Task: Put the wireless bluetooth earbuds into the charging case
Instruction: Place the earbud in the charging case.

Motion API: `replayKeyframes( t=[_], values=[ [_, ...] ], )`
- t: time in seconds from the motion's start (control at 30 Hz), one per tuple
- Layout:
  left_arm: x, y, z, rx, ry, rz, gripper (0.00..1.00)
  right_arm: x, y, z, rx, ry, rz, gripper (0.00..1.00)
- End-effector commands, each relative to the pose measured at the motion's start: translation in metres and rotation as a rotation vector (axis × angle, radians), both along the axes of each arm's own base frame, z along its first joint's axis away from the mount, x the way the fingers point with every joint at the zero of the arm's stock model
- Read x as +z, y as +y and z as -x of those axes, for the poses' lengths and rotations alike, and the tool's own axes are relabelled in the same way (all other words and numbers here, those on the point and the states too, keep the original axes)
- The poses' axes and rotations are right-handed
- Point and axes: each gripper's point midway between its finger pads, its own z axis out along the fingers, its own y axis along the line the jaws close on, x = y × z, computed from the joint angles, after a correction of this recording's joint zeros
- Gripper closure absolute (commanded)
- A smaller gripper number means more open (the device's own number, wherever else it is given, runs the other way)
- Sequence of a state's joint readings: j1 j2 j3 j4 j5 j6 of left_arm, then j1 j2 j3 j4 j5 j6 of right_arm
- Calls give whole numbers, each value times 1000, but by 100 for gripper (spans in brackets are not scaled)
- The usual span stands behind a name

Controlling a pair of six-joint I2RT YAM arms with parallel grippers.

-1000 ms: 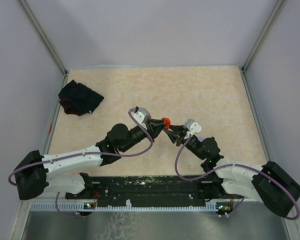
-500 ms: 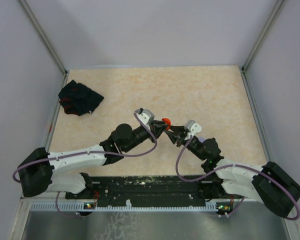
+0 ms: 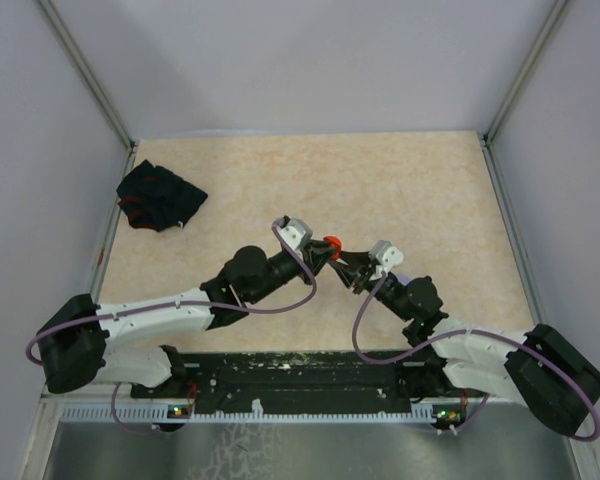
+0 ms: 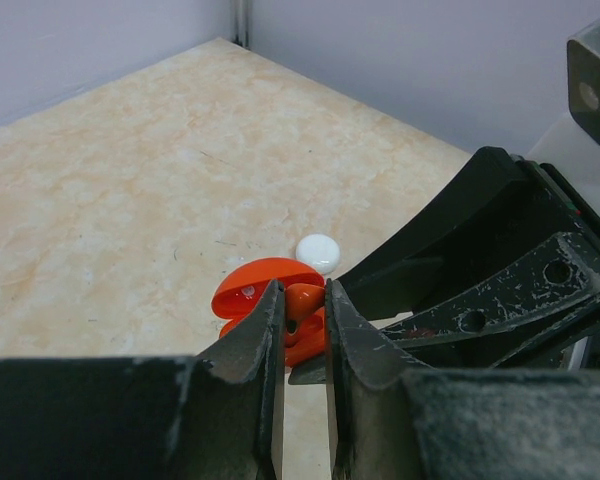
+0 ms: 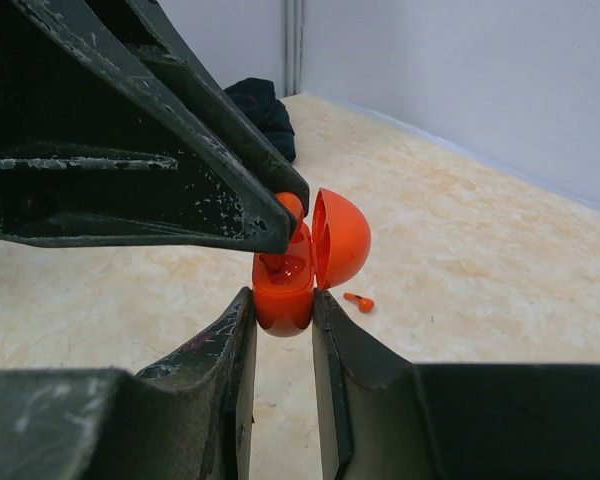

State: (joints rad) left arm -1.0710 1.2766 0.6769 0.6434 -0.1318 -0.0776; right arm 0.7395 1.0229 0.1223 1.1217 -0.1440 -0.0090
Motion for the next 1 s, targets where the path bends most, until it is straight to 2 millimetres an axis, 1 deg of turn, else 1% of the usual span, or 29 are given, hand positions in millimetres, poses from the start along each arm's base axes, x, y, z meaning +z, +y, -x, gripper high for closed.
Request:
replayKeyframes(
  t=[0.0,0.2,0.43,0.67,0.97],
  values=[
    [13,-4,-1,1,-15,2,86,25,0,6,18,-77,-60,100],
    [9,-5,-1,-5,-3,-26,85,25,1,7,21,-77,-59,100],
    [3,-10,0,-20,10,-52,77,26,1,7,22,-77,-61,100],
    [-5,-13,-1,-25,31,-79,71,27,0,7,22,-79,-62,100],
    [4,-9,-1,-9,39,-61,53,25,1,6,20,-73,-58,100]
  ],
)
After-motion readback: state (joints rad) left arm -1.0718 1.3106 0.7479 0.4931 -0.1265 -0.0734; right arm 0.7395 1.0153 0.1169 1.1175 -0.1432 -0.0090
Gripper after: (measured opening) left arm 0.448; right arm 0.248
